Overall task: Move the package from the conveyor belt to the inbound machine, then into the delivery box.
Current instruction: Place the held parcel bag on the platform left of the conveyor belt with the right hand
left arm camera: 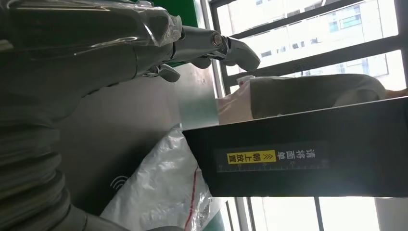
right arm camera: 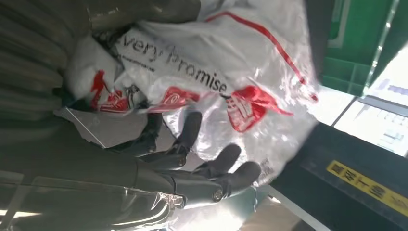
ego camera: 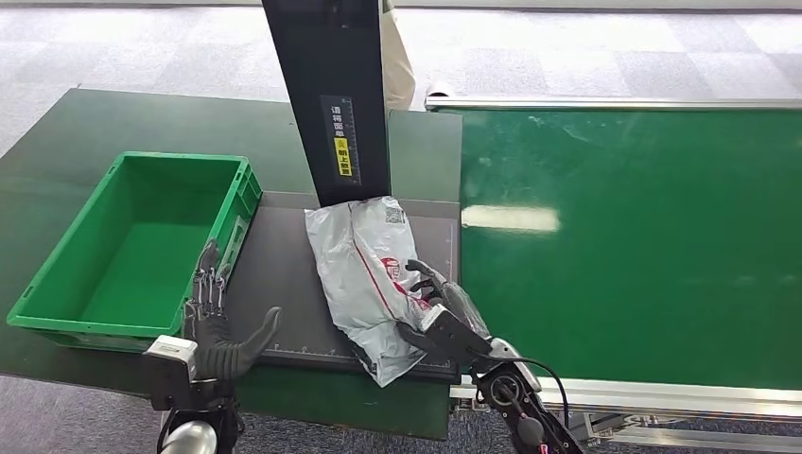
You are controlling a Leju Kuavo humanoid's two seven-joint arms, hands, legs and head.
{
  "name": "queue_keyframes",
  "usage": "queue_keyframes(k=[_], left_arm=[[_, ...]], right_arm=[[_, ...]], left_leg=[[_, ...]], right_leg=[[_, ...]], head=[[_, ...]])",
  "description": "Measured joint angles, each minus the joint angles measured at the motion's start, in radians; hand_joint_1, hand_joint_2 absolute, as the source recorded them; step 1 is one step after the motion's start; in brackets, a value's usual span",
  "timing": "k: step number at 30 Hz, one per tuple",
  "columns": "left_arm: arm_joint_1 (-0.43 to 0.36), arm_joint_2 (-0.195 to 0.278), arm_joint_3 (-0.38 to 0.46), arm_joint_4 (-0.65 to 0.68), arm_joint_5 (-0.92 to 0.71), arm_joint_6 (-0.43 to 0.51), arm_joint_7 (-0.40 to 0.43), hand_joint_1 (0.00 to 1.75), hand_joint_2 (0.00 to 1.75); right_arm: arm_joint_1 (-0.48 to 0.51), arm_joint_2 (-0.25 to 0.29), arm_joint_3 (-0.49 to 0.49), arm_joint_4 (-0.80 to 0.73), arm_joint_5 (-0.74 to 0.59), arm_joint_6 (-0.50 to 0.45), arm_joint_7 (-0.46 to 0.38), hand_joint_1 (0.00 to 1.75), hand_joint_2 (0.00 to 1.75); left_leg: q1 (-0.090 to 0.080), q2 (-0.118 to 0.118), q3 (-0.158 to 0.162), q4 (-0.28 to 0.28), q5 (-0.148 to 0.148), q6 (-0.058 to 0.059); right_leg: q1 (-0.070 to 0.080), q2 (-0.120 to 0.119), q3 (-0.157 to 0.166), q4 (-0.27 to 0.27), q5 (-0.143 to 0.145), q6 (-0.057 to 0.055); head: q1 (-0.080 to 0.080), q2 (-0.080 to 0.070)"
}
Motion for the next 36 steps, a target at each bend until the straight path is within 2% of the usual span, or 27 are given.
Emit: queue_keyframes(k=[9, 16, 24, 31, 36], left_arm=[[0.015, -0.006, -0.001, 0.003, 0.002, 0.001, -0.012, 0.00, 1.75], [0.020, -0.011, -0.001, 0.005, 0.005, -0.001, -0.021, 0.00, 1.75], [0.021, -0.026, -0.004, 0.005, -0.014, -0.023, -0.010, 0.00, 1.75], [-0.005, -0.046, -0.047, 0.046, -0.101, -0.037, 0.039, 0.00, 1.75], [-0.076, -0.057, -0.097, 0.172, -0.285, 0.044, 0.082, 0.00, 1.75]], right_arm=[[0.064, -0.019, -0.028, -0.202, -0.036, -0.075, -0.037, 0.00, 1.75], [0.143, -0.043, -0.125, -0.362, -0.078, -0.081, -0.062, 0.00, 1.75], [0.236, -0.055, -0.256, -0.471, -0.092, -0.089, -0.068, 0.00, 1.75], [0.311, -0.045, -0.339, -0.518, -0.133, -0.102, -0.074, 0.00, 1.75], [0.357, -0.016, -0.357, -0.538, -0.146, -0.101, -0.077, 0.00, 1.75]], left_leg=[[0.000, 0.000, 0.000, 0.000, 0.000, 0.000], [0.000, 0.000, 0.000, 0.000, 0.000, 0.000], [0.000, 0.000, 0.000, 0.000, 0.000, 0.000], [0.000, 0.000, 0.000, 0.000, 0.000, 0.000], [0.000, 0.000, 0.000, 0.000, 0.000, 0.000]], right_leg=[[0.000, 0.000, 0.000, 0.000, 0.000, 0.000], [0.000, 0.000, 0.000, 0.000, 0.000, 0.000], [0.000, 0.000, 0.000, 0.000, 0.000, 0.000], [0.000, 0.000, 0.000, 0.000, 0.000, 0.000], [0.000, 0.000, 0.000, 0.000, 0.000, 0.000]], head=[[0.000, 0.000], [0.000, 0.000], [0.000, 0.000], [0.000, 0.000], [0.000, 0.000]])
